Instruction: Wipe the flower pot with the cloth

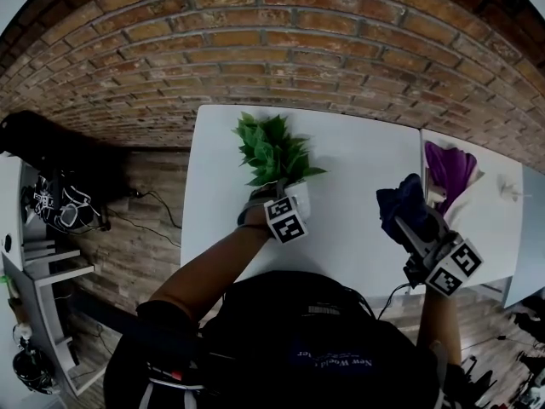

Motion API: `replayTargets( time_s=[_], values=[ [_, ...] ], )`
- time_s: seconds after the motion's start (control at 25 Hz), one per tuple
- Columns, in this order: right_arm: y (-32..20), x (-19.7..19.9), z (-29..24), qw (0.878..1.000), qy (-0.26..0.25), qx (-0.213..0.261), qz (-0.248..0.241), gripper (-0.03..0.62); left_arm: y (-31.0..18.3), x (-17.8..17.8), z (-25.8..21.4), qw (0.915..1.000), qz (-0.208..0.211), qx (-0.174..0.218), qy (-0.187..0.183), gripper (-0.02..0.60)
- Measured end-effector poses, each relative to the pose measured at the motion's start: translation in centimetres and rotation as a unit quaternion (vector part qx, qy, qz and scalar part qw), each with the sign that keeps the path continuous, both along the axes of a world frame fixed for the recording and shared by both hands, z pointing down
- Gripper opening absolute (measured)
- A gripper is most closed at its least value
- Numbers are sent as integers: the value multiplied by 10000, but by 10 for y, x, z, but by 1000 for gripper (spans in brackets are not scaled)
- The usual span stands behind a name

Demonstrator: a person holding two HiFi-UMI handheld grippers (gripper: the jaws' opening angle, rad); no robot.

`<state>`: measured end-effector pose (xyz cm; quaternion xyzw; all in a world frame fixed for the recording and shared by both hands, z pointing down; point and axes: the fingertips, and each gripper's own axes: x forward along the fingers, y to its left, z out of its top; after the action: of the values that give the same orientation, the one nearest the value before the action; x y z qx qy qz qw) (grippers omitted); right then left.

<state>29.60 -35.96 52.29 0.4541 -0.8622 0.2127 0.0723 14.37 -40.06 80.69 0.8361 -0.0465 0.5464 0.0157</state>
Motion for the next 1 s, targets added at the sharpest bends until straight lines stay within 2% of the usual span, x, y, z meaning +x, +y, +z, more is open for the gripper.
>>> replayTargets(
  time_s=[0.2, 0.32, 0.68, 0.88, 1.0],
  values=[
    [-2, 6, 3, 10000, -52, -1, 14, 133, -3, 8, 2, 9996, 93, 252, 42, 552],
    [-3, 13, 5, 9999, -88, -19, 70, 133, -2, 9, 2, 9996, 136, 222, 138, 548],
    [-5, 9, 7, 9999, -142, -14, 59, 133, -5, 17, 5, 9995, 285, 125, 53, 551],
    [-2, 8, 4, 9999, -137, 2, 99, 133, -3, 15, 1, 9982, 433, 180, 379, 545],
    [-1, 7, 3, 9999, -131, 12, 83, 133, 1, 12, -10, 9966, 398, 73, 711, 543]
  ],
)
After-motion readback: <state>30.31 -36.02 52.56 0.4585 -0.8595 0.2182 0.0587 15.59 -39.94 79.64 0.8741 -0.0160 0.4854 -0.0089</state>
